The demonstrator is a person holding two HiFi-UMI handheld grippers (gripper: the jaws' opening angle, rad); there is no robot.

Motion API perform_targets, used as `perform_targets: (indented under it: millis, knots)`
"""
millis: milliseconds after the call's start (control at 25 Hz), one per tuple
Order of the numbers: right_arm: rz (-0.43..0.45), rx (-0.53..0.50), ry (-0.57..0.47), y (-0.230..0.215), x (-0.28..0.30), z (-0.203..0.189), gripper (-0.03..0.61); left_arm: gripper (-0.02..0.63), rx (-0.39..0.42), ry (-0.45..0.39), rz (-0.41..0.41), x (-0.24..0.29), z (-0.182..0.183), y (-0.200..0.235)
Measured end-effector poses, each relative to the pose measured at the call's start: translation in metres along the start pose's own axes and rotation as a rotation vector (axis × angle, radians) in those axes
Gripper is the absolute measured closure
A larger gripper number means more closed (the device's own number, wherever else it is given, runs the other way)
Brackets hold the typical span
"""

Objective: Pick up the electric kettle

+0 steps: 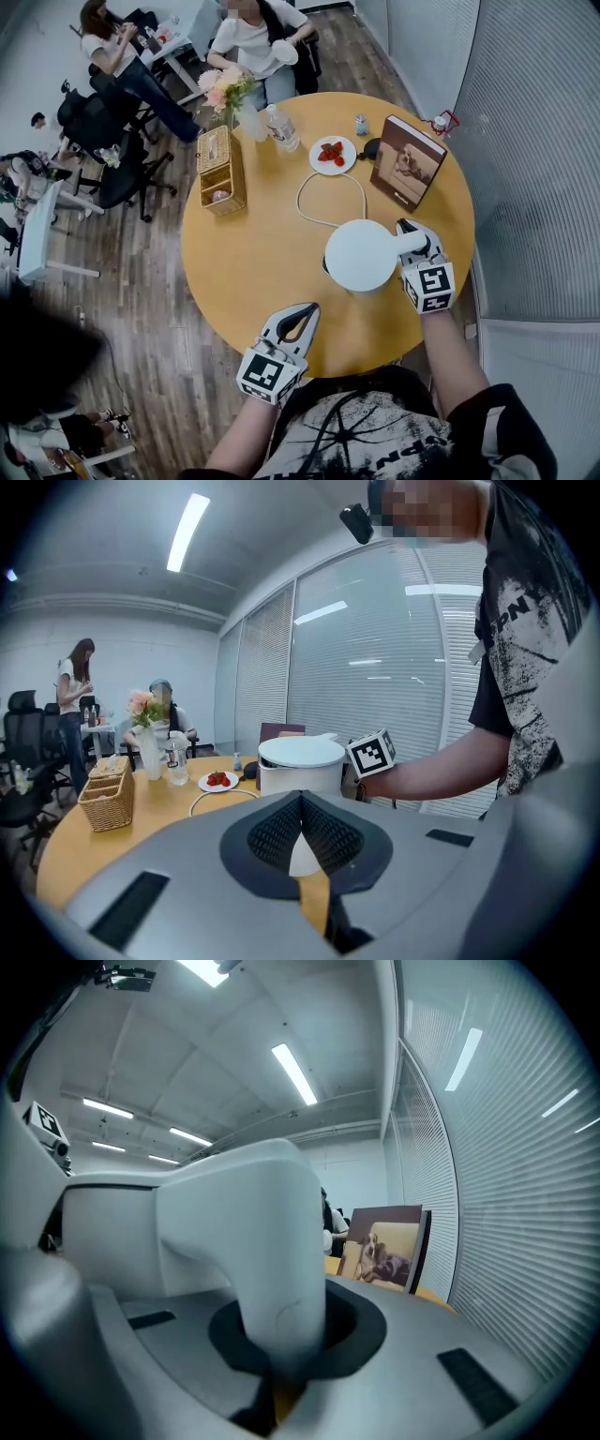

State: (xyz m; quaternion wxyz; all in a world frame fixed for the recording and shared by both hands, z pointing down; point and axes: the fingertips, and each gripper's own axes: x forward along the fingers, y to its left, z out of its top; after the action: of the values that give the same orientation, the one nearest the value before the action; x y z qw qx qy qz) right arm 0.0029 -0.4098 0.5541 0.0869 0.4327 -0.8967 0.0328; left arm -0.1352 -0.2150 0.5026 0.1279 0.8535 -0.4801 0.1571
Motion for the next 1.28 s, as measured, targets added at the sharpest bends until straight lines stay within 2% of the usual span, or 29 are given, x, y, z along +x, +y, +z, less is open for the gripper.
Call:
perform_targets:
  millis: [480,680,1040,1280]
  knots:
    - [-0.020,-0.050,-0.049,0.016,0.021,0.031,0.538,0.612,-0.003,-0.015,0.050,-0.030,-0.007,0.010]
    - [-0.033,0.004,-0.077,0.013,0.022,0.044,0.531,0.612,-0.001,-0.034,0.071,-0.040,-0.011,0.017]
    - [-0.078,0.146,-0.146,-0.012,0.004,0.082,0.528,0.612,0.007,-0.088,0.123,-0.052,0.006,0.025]
    - [-0.107,0.147,-0.157,-0.025,-0.011,0.098,0.528,0.612,0.015,-0.139,0.131,-0.057,0.015,0.023]
